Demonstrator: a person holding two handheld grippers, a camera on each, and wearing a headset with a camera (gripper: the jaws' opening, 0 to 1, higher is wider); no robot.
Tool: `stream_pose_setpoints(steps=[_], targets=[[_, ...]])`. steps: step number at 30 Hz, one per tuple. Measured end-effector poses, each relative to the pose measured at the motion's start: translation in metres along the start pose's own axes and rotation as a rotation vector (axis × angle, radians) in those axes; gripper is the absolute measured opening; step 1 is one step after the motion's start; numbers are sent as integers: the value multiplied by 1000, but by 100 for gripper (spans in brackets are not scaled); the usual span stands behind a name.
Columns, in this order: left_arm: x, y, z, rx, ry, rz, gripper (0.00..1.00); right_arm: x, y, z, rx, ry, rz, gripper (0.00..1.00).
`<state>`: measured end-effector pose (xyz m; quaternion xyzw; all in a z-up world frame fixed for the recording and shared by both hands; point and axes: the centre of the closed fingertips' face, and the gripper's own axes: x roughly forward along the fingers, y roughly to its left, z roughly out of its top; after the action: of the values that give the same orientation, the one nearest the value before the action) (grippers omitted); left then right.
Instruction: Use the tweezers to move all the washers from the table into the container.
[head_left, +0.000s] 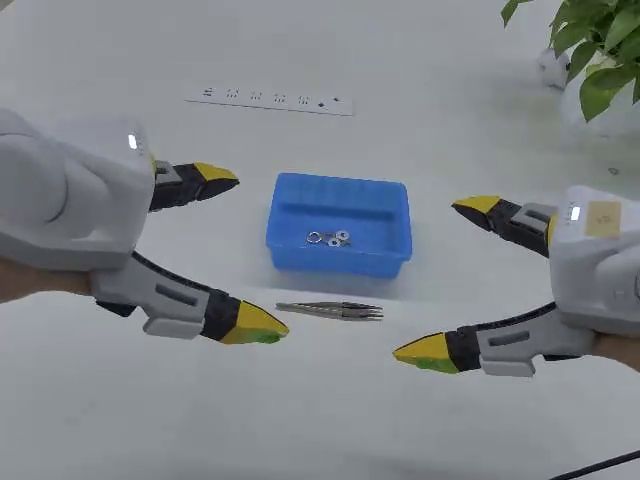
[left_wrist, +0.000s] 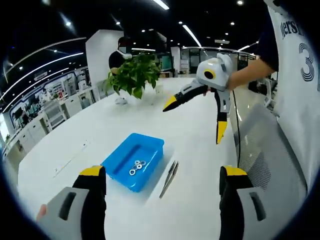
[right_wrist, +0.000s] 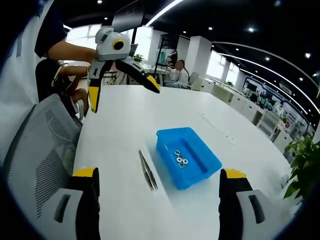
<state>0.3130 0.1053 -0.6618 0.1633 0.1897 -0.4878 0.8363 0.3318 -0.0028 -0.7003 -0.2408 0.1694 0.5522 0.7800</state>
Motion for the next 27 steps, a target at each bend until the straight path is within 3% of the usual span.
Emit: stream_pose_setpoints(steps=[7, 9, 12, 18, 21, 27], targets=[[-9, -9, 8, 11, 0, 6, 100, -10, 8, 0, -23, 8, 8, 99], [-11, -18, 9, -14, -9, -25, 100, -12, 12, -2, -33, 17, 9, 97], [-13, -24, 8, -6, -2, -27, 99, -16, 12, -1, -46, 18, 5, 95], [-16, -26, 6, -6, 10, -14, 99, -18, 14, -2, -48, 40, -6, 95], [-17, -31, 10, -7, -12, -19, 99, -21, 16, -2, -61, 43, -6, 95], [-19, -27, 9, -9, -12, 8, 99, -24, 18, -5, -72, 68, 4, 95]])
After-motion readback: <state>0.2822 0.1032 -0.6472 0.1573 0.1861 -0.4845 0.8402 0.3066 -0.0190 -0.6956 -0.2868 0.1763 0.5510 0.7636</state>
